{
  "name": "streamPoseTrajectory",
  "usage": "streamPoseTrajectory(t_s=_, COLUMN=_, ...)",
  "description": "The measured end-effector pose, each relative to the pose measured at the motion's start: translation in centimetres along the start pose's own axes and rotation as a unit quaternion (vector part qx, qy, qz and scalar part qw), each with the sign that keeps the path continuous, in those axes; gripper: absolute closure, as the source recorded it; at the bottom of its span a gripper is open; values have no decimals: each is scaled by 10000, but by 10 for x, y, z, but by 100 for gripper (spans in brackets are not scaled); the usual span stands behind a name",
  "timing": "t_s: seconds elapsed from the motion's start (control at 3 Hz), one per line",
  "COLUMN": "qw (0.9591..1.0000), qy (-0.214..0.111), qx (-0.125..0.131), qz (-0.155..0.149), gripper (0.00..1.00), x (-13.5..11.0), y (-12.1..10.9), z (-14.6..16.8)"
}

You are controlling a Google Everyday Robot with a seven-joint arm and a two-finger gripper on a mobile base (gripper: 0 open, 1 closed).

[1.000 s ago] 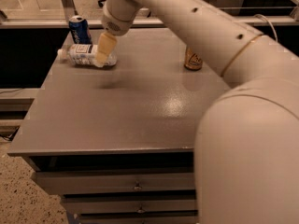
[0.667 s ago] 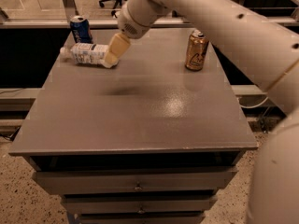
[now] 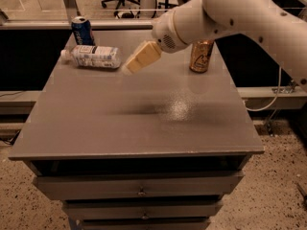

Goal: Move blue plastic bottle near pepsi can

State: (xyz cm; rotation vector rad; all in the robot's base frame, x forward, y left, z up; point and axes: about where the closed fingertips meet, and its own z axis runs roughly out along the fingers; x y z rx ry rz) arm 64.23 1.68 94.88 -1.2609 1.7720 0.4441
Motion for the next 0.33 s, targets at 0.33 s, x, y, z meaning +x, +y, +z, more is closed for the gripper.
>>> streamPoseTrajectory(t_s=0.33, qw=9997, qy=-92, qx=133, qz=166, gripper=0, x=13, y=-7, z=-27)
